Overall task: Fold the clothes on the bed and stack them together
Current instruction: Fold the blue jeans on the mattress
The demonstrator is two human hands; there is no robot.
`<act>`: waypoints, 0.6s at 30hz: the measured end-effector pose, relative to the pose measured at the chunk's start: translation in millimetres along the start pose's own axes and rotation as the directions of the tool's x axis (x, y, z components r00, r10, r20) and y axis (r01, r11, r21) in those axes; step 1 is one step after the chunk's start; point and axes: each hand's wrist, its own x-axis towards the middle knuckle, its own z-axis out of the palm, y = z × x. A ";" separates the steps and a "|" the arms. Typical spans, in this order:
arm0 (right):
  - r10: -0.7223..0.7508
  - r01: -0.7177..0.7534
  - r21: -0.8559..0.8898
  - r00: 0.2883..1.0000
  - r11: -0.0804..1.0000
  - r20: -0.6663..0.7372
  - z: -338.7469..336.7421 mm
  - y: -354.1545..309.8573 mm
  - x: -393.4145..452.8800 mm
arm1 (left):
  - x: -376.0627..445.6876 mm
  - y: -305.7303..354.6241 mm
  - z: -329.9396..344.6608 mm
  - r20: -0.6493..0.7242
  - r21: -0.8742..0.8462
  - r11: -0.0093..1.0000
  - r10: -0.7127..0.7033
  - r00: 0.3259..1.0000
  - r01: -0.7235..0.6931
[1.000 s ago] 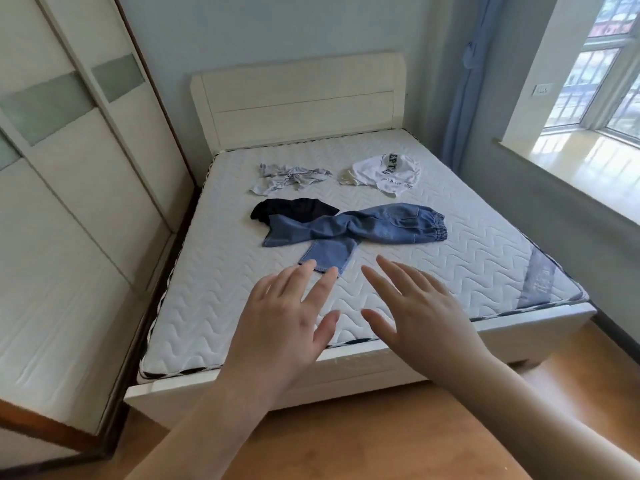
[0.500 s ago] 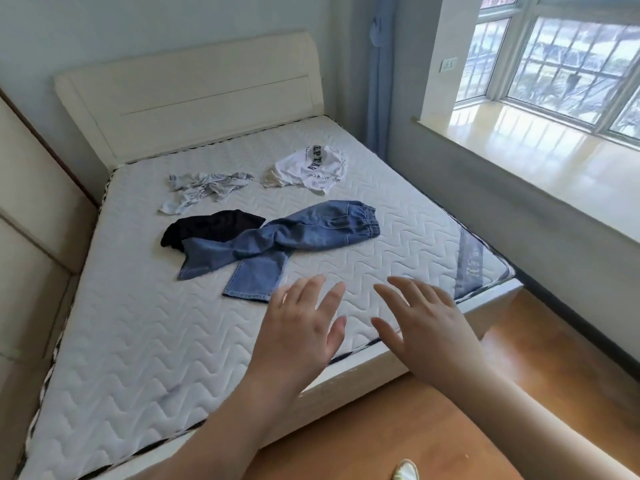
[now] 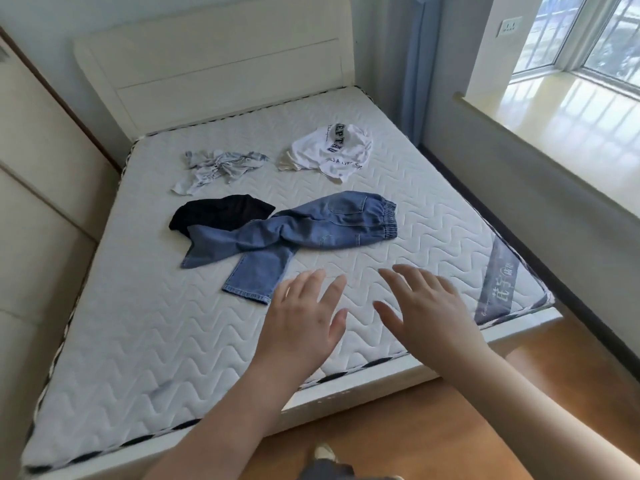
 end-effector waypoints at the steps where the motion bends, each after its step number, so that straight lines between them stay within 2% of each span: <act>1: -0.020 0.020 0.004 1.000 1.000 0.008 3.3 -1.1 14.2 | 5.1 -5.5 4.0 0.003 0.009 1.000 -0.011 1.000 0.011; 8: -0.110 0.110 -0.002 0.990 0.994 0.091 36.2 -12.1 94.3 | 53.8 -51.7 38.5 -0.025 0.049 0.994 -0.101 0.995 0.102; 13: -0.085 0.087 -0.012 0.988 0.996 0.131 50.5 3.6 136.7 | 107.7 -68.5 63.1 -0.062 0.014 0.996 -0.084 0.995 0.085; 18: -0.003 0.007 -0.026 0.987 1.000 0.162 64.2 40.4 164.9 | 161.5 -73.7 85.2 -0.027 -0.020 0.999 -0.026 0.999 0.025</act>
